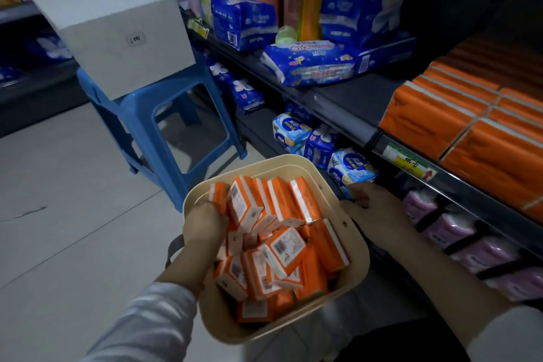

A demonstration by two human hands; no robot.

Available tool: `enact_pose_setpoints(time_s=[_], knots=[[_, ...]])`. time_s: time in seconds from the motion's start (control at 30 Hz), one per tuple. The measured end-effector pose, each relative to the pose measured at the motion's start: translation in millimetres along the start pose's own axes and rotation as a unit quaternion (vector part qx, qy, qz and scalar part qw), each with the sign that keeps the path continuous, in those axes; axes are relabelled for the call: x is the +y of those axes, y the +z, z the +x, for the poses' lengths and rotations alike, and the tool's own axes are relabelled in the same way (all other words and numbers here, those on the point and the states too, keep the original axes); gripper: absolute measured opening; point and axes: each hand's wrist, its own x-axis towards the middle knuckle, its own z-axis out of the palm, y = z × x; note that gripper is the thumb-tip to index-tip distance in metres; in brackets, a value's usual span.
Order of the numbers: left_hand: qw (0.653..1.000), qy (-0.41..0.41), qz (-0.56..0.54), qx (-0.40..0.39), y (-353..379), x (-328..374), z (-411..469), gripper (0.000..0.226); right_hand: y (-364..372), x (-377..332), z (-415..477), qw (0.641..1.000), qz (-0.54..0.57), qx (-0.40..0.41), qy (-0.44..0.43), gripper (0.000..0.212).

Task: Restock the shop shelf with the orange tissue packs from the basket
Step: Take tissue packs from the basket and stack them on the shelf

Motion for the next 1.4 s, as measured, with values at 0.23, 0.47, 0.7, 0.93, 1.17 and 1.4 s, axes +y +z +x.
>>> enact_pose_setpoints(time_s=[0.23,0.47,0.7,0.93,1.17,1.4], knots=[[0.922,0.365,-0.019,0.128,-19,1,-48,0.052,4,-12,-7,0.99,0.122,-0.05,0.04,0.032],[0.823,0.54,-0.046,0.173,-3,20,-64,0.041,-1,-24,-22,0.925,0.337,-0.143,0.1,0.023],[0.879,0.41,-0.241,0.023,3,39,-76,0.035,-6,-19,-19,0.895,0.409,-0.118,0.136,0.023],[0.715,-0.02,-0.653,-0.249,-4,69,-84,0.021,-4,-9,-14,0.926,0.336,-0.129,0.115,0.051],[0.72,0.01,-0.616,-0.32,-5,73,-92,0.027,-3,-17,-21,0.916,0.354,-0.161,0.102,0.023],[0.777,0.065,-0.529,-0.335,-9,59,-80,0.069,-4,-12,-11,0.928,0.339,-0.07,0.135,0.027]])
